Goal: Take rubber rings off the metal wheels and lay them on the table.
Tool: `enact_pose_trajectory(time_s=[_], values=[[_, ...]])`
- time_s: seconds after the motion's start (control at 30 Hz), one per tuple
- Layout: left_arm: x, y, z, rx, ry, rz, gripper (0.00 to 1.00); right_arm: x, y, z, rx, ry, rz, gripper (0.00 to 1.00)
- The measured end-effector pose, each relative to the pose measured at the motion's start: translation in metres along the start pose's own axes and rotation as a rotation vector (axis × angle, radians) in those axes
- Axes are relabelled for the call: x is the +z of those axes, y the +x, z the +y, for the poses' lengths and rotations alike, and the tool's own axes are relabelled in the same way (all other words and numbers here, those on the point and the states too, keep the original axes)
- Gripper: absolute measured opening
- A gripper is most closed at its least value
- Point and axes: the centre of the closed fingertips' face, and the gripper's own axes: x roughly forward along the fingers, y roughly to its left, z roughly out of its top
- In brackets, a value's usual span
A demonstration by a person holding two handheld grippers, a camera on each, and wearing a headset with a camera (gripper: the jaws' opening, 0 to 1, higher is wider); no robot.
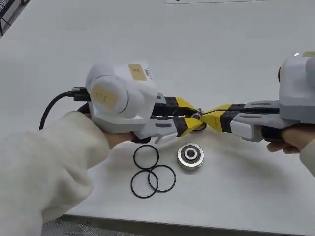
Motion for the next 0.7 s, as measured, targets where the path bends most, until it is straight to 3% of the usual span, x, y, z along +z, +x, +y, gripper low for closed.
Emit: enact_pose_trajectory(time_s=[0.03, 0.07, 0.17, 0.27, 0.6, 0.7], values=[[0.0, 0.0, 0.0, 0.002, 0.001, 0.001, 0.14, -0.001, 0.0, -0.001, -0.007, -0.006, 0.012, 0.0], [0.0, 0.0, 0.0, 0.005, 0.002, 0.002, 0.14, -0.004, 0.0, -0.007, -0.038, -0.076, 0.042, 0.0], [0.0, 0.0, 0.0, 0.007, -0.007, -0.001, 0.14, -0.001, 0.0, -0.006, -0.022, -0.031, 0.024, 0.0], [0.001, -0.001, 0.001, 0.001, -0.045, -0.017, 0.14, 0.0, -0.001, -0.008, -0.03, -0.03, 0.018, 0.0], [0.001, -0.007, -0.003, -0.014, -0.019, 0.026, 0.18, 0.004, -0.003, -0.008, -0.028, -0.006, 0.017, 0.0], [0.005, -0.012, -0.006, -0.032, -0.003, 0.036, 0.24, 0.008, -0.005, -0.007, -0.023, -0.008, 0.012, 0.0]])
